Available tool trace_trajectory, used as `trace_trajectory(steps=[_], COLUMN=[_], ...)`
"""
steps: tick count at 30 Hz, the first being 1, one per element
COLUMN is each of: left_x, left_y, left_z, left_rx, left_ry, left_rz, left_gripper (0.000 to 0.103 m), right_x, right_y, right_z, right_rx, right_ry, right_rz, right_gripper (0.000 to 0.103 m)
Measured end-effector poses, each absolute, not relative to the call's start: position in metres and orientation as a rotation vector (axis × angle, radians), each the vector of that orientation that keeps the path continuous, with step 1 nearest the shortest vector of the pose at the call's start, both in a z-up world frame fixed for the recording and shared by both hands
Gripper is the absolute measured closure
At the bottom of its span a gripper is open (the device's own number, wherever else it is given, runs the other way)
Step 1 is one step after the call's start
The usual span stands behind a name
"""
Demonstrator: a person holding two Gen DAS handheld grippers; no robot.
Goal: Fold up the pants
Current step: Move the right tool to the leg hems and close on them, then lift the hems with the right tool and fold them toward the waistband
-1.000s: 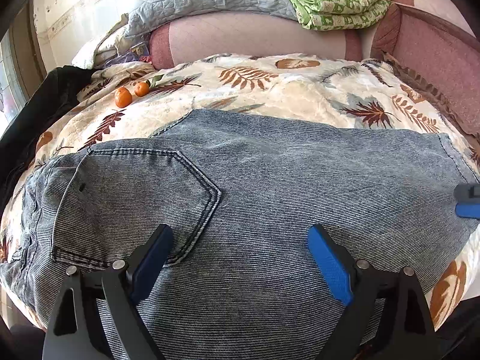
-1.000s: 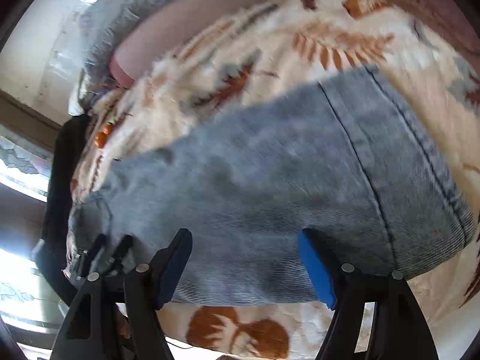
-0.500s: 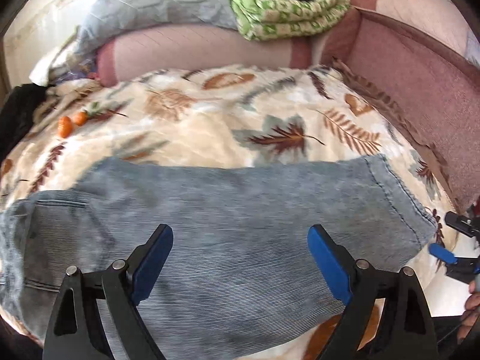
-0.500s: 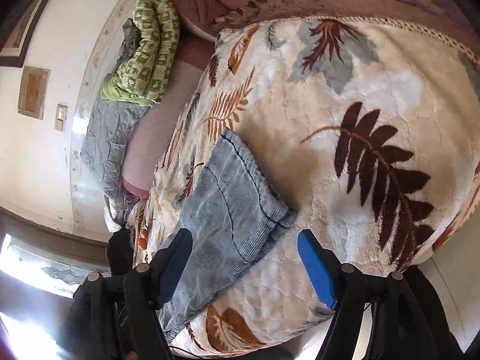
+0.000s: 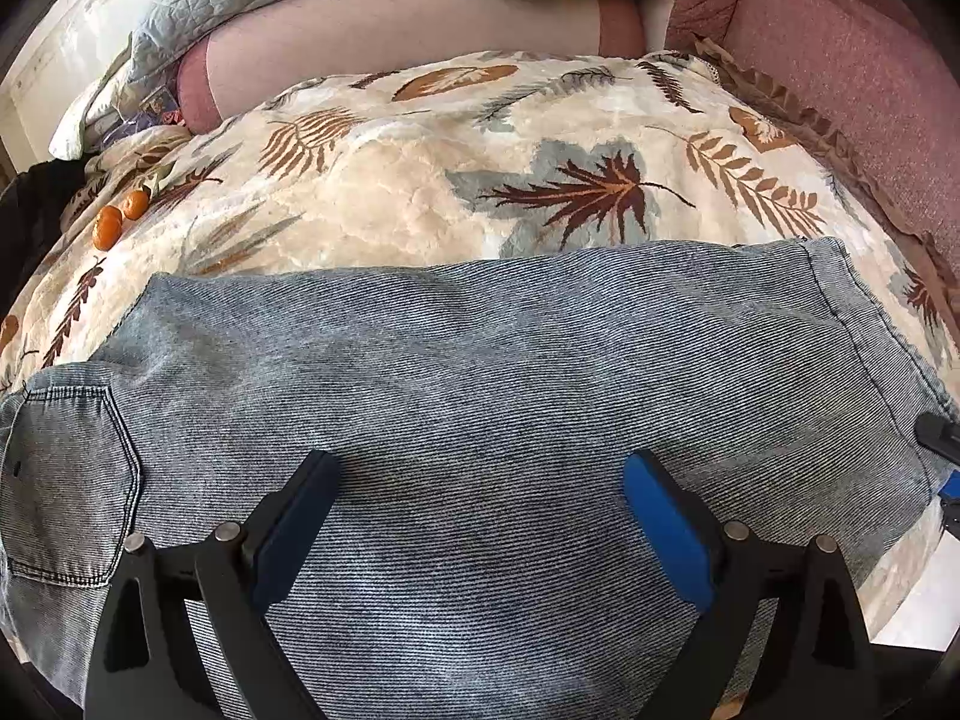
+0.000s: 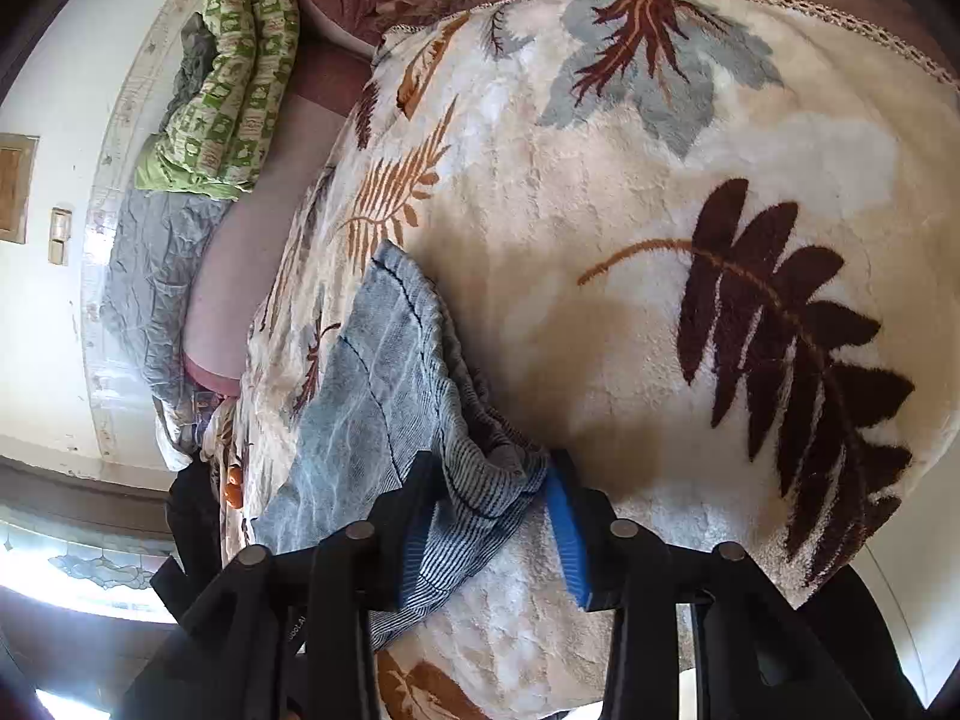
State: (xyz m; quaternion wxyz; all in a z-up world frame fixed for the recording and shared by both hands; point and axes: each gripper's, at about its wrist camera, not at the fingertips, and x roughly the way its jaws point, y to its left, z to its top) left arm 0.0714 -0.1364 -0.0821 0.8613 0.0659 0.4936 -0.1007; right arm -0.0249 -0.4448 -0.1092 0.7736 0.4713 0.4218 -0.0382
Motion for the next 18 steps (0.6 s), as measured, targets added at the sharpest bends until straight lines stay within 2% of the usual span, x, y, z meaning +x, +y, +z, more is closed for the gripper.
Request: trace_trajectory(steps=[5,6,8,11,14,18], left_x=[0.055,0.056,0.07,0.074,0.082,0.068], left_y=[-0.117,-0.116,-0.119,-0.116,-0.108,-0.077], left_z=[-0.058,-0.062,-0.091,-0.087,-0.084,-0.065], left_rx=[0.122,0.152,0.194,0.196,0.154,0.022], left_ry=[0.904,0.904,1.031,1.013,1.056,1.025], left_rz=[-0.193,-0.16,-0.155,-0.166,-0.205,-0.248], left_gripper=[0.007,0.007,0.005,0.003,0.004,0.004], right_x=[-0.021,-0.02,-0.017,-0.014,-0.012,-0.001], right_y=[-0.44,-0.439,-0.433,-0.425,-0.41,-0.359], right_z=[-0.105,-0.103,-0.099,-0.088,-0.058,0.001], right_rx=[0.943,0.929,0.881,0.819,0.737,0.548], right_ry=[0.94,0.943,0.947,0.946,0.9,0.824], right_rz=[-0.101,-0.111,-0.129,-0.148,-0.153,-0.093], right_gripper=[0.074,0.074,0.076,0.079,0.079,0.079])
